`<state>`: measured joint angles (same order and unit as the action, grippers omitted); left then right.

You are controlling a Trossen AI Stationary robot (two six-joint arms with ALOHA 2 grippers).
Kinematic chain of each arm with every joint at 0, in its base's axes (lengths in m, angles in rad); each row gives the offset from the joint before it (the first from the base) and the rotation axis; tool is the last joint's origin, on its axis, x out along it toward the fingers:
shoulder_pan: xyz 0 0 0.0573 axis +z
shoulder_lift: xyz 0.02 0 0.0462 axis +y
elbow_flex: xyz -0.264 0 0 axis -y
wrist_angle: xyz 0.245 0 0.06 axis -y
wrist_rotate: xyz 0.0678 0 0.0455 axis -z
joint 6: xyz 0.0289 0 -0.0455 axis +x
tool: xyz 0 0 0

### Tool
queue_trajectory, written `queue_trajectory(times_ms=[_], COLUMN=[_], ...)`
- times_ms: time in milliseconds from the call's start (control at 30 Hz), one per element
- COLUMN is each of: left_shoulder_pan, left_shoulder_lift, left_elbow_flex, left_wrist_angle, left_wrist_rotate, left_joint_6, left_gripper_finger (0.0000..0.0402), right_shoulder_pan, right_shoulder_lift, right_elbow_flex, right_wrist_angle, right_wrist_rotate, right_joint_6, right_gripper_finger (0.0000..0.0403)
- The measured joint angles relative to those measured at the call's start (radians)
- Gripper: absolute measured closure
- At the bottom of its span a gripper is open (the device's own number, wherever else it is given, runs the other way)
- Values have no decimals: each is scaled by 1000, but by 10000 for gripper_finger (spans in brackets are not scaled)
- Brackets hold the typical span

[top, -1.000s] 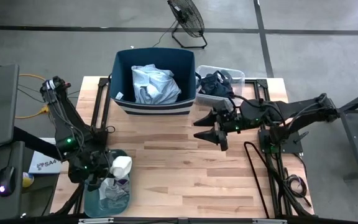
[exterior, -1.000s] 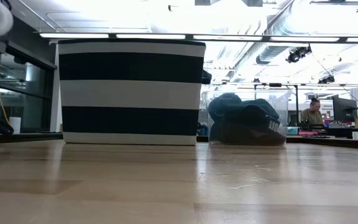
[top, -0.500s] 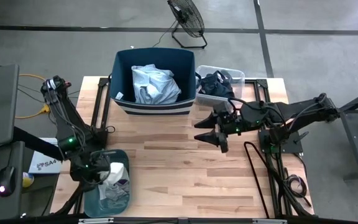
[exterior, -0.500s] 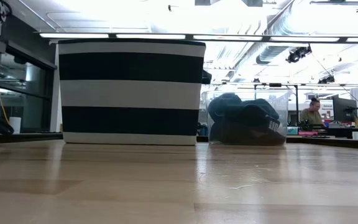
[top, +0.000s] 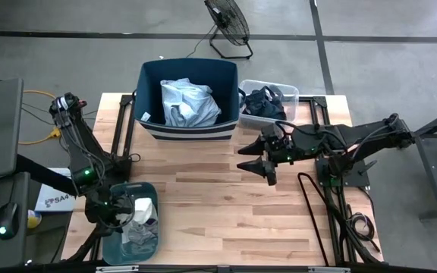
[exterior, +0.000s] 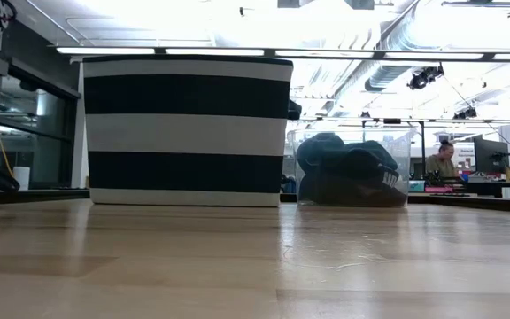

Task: Pick & Place Cloths
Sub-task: Put the white sock into the light blue bin

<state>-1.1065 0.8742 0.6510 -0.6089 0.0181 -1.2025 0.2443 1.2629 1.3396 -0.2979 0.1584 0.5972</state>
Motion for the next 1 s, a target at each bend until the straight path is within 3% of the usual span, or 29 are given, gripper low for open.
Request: queue_trajectory(times_ms=[167, 333, 467, 800, 1000], left_shoulder_pan=[0, 1, 1, 1, 1], left_shoulder_lift=[-8, -28, -33, 17, 60], left_elbow_flex=[8, 27, 40, 43, 43], left_wrist_angle=[11, -24, -108, -218, -228], left_wrist_rotate=[-27, -32, -30, -29, -113], left_joint_6=[-4, -24, -85, -58, 3], left_gripper_finger=[186, 152, 147, 146, 146], right_shoulder_pan=[0, 0, 0, 0, 0], right_shoulder_lift=[0, 0, 0, 0, 0], right_elbow_flex=[0, 0, 0, 0, 0], right_wrist_angle=[-4, -4, -5, -7, -20], right_wrist_rotate=[0, 0, 0, 7, 54], right_joint_6=[0, 0, 0, 0, -19], right_gripper_finger=[144, 144, 144, 144, 144])
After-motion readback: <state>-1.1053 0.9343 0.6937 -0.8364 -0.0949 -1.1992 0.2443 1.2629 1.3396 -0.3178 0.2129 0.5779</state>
